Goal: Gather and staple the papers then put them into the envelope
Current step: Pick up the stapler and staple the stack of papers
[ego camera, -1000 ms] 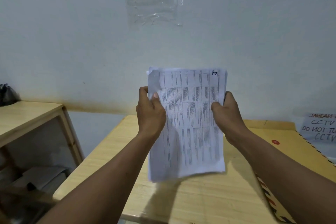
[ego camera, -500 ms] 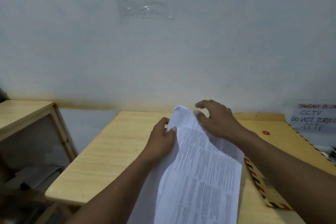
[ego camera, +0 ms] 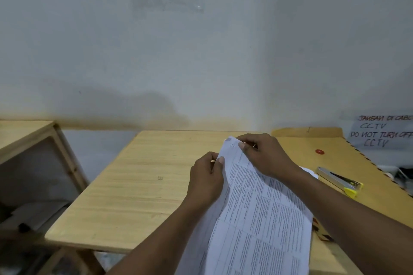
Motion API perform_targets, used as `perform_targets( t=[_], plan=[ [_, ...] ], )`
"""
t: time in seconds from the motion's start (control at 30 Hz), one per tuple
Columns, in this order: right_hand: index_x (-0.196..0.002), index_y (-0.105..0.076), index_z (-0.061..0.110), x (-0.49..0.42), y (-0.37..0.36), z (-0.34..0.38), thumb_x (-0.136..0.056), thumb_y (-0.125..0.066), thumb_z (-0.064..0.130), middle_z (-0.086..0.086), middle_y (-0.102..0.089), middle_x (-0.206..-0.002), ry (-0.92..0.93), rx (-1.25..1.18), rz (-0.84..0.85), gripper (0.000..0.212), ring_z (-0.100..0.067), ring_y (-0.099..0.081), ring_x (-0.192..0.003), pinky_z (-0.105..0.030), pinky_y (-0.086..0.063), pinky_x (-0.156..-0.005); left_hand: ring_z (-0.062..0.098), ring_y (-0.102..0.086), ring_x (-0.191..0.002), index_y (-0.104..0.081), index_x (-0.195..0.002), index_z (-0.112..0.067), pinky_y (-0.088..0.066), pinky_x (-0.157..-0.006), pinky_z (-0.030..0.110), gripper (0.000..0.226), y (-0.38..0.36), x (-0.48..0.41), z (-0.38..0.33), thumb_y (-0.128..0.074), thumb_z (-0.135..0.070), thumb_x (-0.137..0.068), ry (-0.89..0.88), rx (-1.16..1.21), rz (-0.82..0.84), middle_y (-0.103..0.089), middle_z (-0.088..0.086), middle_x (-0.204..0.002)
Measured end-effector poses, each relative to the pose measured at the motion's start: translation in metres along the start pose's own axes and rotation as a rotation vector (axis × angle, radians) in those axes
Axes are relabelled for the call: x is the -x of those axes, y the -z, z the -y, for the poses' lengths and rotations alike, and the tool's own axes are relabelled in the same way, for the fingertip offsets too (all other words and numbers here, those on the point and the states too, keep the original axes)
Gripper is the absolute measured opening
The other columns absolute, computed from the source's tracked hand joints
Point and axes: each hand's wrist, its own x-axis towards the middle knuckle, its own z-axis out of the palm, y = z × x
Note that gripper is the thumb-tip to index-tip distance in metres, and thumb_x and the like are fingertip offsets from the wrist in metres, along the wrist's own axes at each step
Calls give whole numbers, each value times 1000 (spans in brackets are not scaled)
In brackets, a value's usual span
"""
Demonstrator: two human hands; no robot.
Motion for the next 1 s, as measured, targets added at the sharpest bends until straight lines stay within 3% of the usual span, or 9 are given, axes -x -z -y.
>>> perform_targets(
  t=[0.17, 0.3, 0.5, 0.67, 0.9, 1.0],
  plan=[
    [-112, -75, 27, -1, -3, -2, -95, -60, 21, 23, -65, -82, 4, 0, -24, 23, 2, -56, -72, -16, -37, -62, 10, -70, -82, -66, -94, -24, -53, -71, 29, 21, -1, -2, 3, -48, -30, -103, 41, 25, 32, -75, -6, -87],
    [-112, -76, 28, -3, -5, 1, -97, -56, 18, 14, -75, -108, 24, 43, 12, 27, -3, -61, -94, -6, -34, -67, 10, -69, -87, -66, -101, -22, -53, -76, 32, 23, 0, -3, 3, -45, -32, -104, 42, -4, 36, -73, -7, -91],
    [-115, -75, 24, -6, -1, 10, -99, -52, 18, 10, -74, -110, 31, 90, 67, 28, -6, -58, -94, 1, -33, -60, 5, -66, -74, -65, -97, -22, -40, -57, 20, 22, 4, -4, 1, -48, -34, -103, 44, -31, 5, -73, -6, -83],
    [-112, -75, 25, -6, 0, 10, -99, -52, 17, 6, -76, -104, 10, 82, 57, 28, -15, -63, -95, -4, -34, -63, 4, -54, -56, -63, -89, -19, -35, -51, 20, 24, 5, -4, -3, -51, -36, -101, 47, -30, -7, -70, -3, -73],
    [-114, -75, 24, -6, 1, 9, -99, -52, 16, 9, -74, -112, 29, 95, 42, 28, -7, -59, -97, 2, -29, -67, 11, -63, -70, -64, -81, -23, -40, -58, 26, 23, 4, -5, -8, -59, -39, -97, 90, 18, -42, -73, -2, -79],
    [-114, -74, 22, -7, 1, 9, -99, -52, 17, 8, -74, -112, 23, 100, 51, 28, -13, -61, -105, -20, -38, -73, 15, -67, -69, -66, -82, -22, -45, -61, 27, 23, 4, -6, -7, -62, -41, -95, 112, 55, -51, -75, 0, -76]
  ],
)
